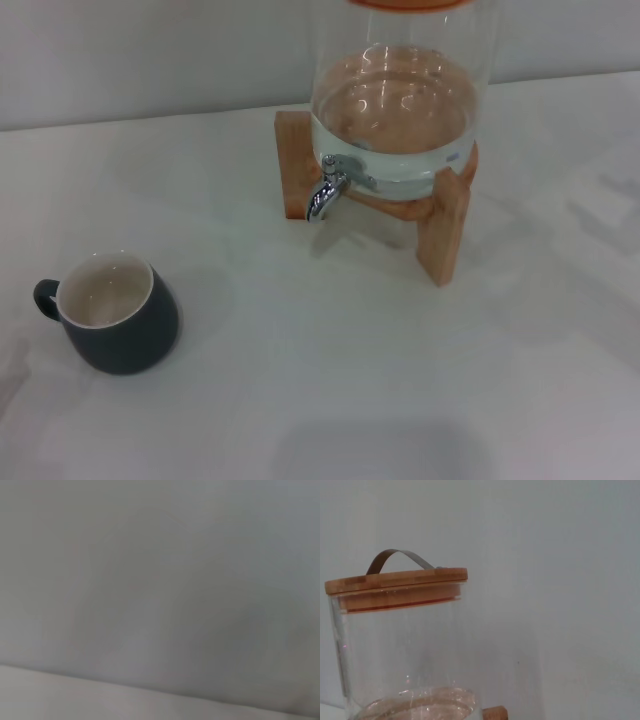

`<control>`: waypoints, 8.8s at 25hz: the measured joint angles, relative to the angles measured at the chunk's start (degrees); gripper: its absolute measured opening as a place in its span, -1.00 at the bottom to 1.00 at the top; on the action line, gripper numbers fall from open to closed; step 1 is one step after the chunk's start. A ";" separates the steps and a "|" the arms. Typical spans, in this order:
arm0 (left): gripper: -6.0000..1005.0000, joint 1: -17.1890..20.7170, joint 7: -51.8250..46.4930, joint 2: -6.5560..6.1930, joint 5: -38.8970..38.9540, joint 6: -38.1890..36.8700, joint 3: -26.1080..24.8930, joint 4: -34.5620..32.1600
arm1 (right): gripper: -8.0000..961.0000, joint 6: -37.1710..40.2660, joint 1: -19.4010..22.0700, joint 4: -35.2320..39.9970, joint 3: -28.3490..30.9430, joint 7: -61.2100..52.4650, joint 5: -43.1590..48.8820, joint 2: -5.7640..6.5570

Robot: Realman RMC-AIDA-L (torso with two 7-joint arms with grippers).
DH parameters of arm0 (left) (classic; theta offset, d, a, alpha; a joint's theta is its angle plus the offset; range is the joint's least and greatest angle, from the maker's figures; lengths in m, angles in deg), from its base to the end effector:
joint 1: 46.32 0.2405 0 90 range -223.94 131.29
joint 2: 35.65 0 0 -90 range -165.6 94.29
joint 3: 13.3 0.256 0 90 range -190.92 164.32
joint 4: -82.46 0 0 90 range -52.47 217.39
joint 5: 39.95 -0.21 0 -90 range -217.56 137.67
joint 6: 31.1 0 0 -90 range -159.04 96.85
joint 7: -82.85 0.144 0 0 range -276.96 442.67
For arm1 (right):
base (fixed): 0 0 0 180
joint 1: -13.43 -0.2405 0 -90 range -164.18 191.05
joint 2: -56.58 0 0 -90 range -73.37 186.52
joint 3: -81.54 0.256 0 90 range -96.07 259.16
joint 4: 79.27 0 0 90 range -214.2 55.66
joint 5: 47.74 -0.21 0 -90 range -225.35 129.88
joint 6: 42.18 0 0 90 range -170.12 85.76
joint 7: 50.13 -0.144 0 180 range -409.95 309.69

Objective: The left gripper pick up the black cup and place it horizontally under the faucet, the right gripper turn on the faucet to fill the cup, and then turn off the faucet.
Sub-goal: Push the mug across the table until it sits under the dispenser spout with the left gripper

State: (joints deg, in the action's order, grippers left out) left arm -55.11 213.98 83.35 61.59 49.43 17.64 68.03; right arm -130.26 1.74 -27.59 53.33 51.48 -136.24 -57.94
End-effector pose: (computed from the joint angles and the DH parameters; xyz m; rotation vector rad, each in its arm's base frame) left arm -0.3868 0.2252 0.0118 -1.7931 -0.8641 -0.8740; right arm 0.3397 0.2800 0.1491 -2.0456 0.5731 0.8032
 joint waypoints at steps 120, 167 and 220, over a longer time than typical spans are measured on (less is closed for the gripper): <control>-0.59 -11.43 5.59 0.49 -10.91 -11.67 0.09 -2.45 | 0.50 0.18 -0.15 -0.70 1.58 0.36 -0.08 -0.17; -0.58 -23.47 5.42 0.50 -11.29 -11.14 4.64 6.52 | 0.50 -1.99 -0.18 -1.32 1.20 0.78 -0.08 -0.17; -0.58 -34.26 3.69 1.15 -11.28 -22.44 9.66 11.46 | 0.50 -2.43 -0.18 -1.40 0.88 0.77 -0.08 -0.17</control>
State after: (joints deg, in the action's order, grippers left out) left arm -89.37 217.67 84.50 50.31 26.99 27.30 79.50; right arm -132.69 1.57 -28.98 54.21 52.26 -136.33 -58.12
